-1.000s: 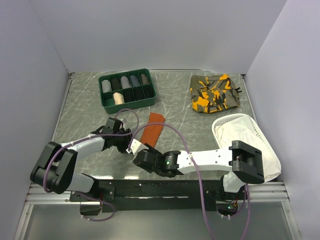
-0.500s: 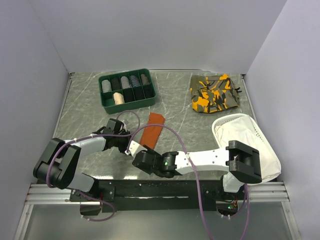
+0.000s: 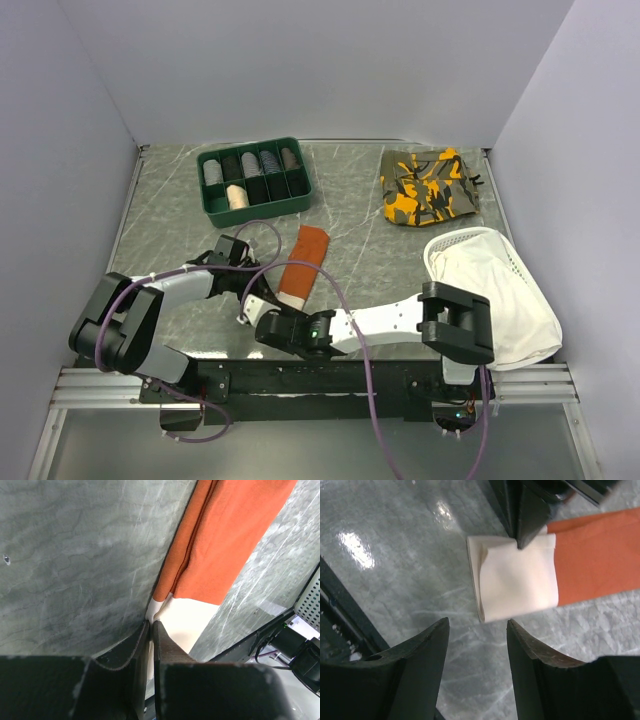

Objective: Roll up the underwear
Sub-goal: Roll the underwear to the center of the board.

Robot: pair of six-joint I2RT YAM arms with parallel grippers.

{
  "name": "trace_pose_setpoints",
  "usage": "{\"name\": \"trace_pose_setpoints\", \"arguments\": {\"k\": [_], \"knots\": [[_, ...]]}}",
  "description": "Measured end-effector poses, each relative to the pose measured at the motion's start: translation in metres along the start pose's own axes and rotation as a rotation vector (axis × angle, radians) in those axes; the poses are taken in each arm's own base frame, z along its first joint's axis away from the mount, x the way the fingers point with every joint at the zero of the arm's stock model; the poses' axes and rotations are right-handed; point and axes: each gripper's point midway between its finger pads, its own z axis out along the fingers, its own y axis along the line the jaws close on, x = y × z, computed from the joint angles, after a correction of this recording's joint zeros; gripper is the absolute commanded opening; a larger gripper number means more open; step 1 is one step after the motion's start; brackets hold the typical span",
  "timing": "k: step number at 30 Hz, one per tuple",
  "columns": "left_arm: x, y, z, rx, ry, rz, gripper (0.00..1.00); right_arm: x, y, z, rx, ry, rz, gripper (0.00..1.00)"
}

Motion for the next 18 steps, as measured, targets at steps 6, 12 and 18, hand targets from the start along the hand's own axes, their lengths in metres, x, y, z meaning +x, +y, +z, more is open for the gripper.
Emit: {"name": "trace_pose_setpoints", "arguments": {"k": [6,12,18], "knots": [[0.000,0.000,0.000,0.000,0.000,0.000,0.13,0.000,0.003,0.010,0.003,-0.003,-0.041,0.54],[0.000,0.000,0.000,0.000,0.000,0.000,0.13,0.005,0.001,0.021,0.017,0.012,-0.071,0.51],[0.000,0.000,0.000,0.000,0.000,0.001,0.13,0.006,-0.013,0.029,0.040,0.016,-0.044,0.45]]}}
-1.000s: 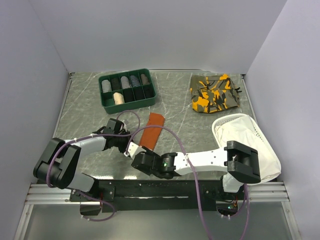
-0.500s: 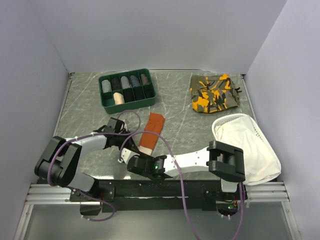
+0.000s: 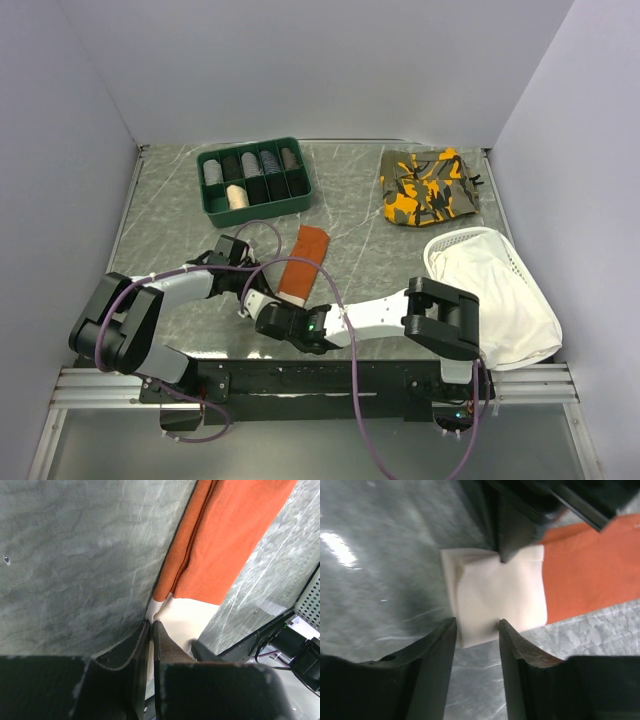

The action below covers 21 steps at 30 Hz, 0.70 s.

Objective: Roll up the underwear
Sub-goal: Roll the underwear to the center of the board.

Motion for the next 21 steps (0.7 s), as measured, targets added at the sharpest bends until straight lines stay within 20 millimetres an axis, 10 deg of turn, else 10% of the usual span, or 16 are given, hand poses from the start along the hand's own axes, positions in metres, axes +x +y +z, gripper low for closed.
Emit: {"name": "trace_pose_setpoints", "arguments": {"k": [10,21], "knots": [[0.000,0.000,0.000,0.000,0.000,0.002,0.13,0.003,-0.002,0.004,-0.011,-0.002,0.019,0.41],[0.000,0.000,0.000,0.000,0.002,0.001,0.13,0.004,0.008,0.003,-0.063,-0.005,0.038,0.14]]}}
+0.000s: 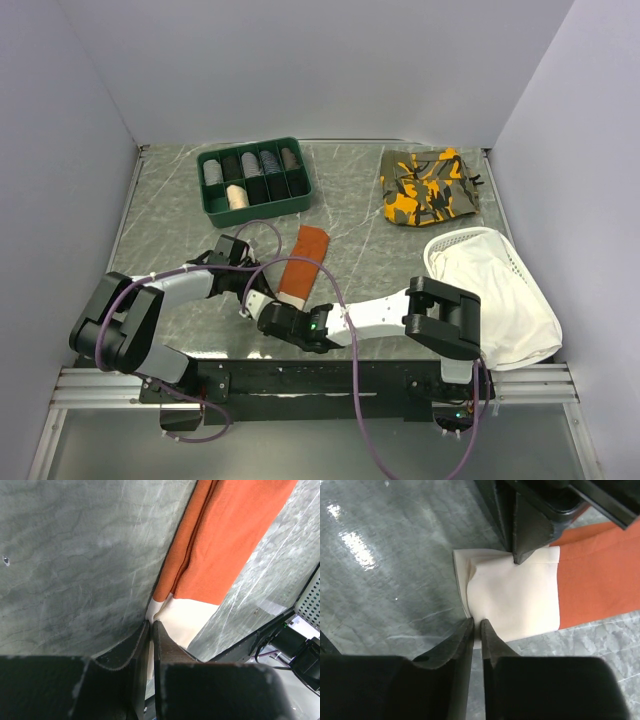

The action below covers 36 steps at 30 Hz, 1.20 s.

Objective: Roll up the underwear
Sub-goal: Roll the underwear to the center of the board.

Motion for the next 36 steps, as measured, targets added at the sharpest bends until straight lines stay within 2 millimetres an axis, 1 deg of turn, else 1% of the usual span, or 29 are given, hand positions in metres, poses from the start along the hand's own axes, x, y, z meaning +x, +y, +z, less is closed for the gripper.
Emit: {"name": "trace_pose_setpoints", "arguments": {"k": [1,8,12,16,17,21,23,29,32,36], "knots": [[0.000,0.000,0.000,0.000,0.000,0.000,0.13,0.000,0.001,0.000,-0.003,0.000,0.000,0.11],[0.000,0.000,0.000,-0.001,0.000,0.000,0.13,0.000,0.002,0.000,-0.010,0.001,0.008,0.00],[0.000,0.000,0.000,-0.001,-0.001,0.000,0.16,0.000,0.004,0.000,-0.019,0.001,0.028,0.00],[-0.001,0.001,-0.002,-0.008,-0.011,0.001,0.23,-0.002,0.007,0.000,-0.059,0.001,0.063,0.00],[-0.002,0.001,-0.003,-0.011,-0.016,0.002,0.25,-0.003,0.007,0.000,-0.076,0.001,0.076,0.00],[-0.006,0.003,-0.007,-0.034,-0.046,0.005,0.29,-0.005,0.009,0.000,-0.156,0.007,0.144,0.00],[-0.007,0.005,-0.008,-0.045,-0.057,0.005,0.32,-0.006,0.009,-0.001,-0.207,0.011,0.184,0.00],[-0.013,0.008,-0.012,-0.072,-0.100,0.005,0.36,-0.005,0.009,-0.006,-0.317,0.024,0.279,0.00],[-0.018,0.013,-0.017,-0.099,-0.133,-0.003,0.38,-0.004,0.008,-0.011,-0.365,0.022,0.325,0.00],[-0.025,0.020,-0.029,-0.127,-0.195,-0.025,0.40,-0.008,0.006,-0.016,-0.425,0.008,0.389,0.00]]}}
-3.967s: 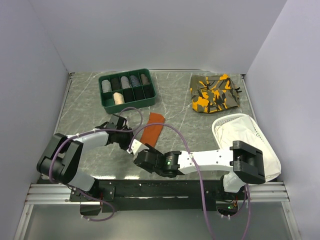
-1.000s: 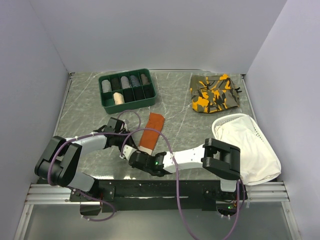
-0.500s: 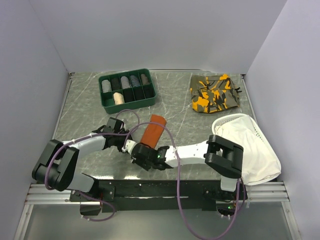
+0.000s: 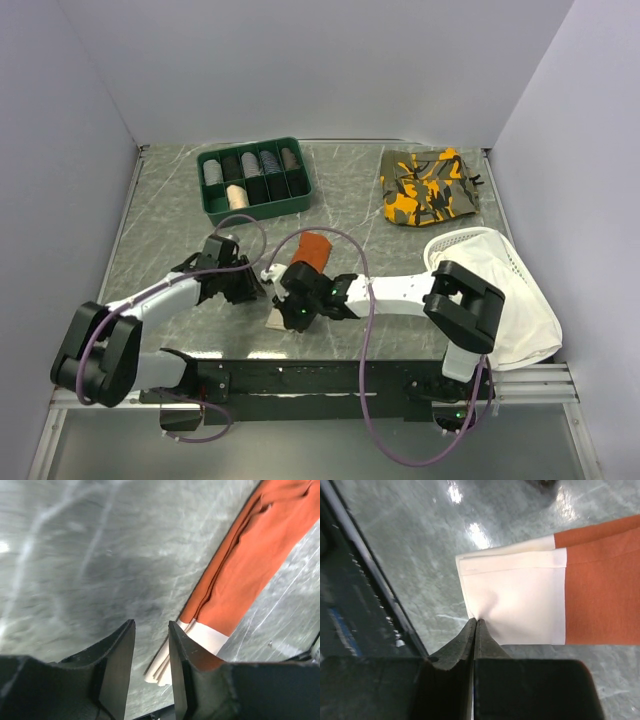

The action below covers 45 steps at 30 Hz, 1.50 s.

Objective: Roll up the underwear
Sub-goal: Roll the underwear to the center of the board.

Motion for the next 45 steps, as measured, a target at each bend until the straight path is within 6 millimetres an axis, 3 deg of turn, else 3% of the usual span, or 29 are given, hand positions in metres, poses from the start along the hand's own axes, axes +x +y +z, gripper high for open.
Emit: {"name": "trace_pose_setpoints", "arguments": {"k": [8,21,29,39,45], "knots": [[-0.014,0.004,-0.014,0.001,-0.086,-0.019,0.41,-0.008,-0.007,-0.004,-0.106,-0.032,0.123,0.00],[-0.006,0.007,-0.011,0.020,-0.073,-0.017,0.41,-0.030,-0.031,-0.014,-0.172,-0.107,0.254,0.00],[0.004,0.009,-0.011,0.051,-0.061,-0.014,0.42,-0.024,-0.048,-0.008,-0.139,-0.094,0.293,0.00],[0.007,-0.008,-0.021,0.179,-0.099,0.007,0.50,-0.018,-0.059,-0.003,-0.101,-0.088,0.338,0.00],[0.017,-0.016,-0.029,0.282,-0.110,0.017,0.46,-0.017,-0.065,-0.001,-0.091,-0.091,0.361,0.00]]}}
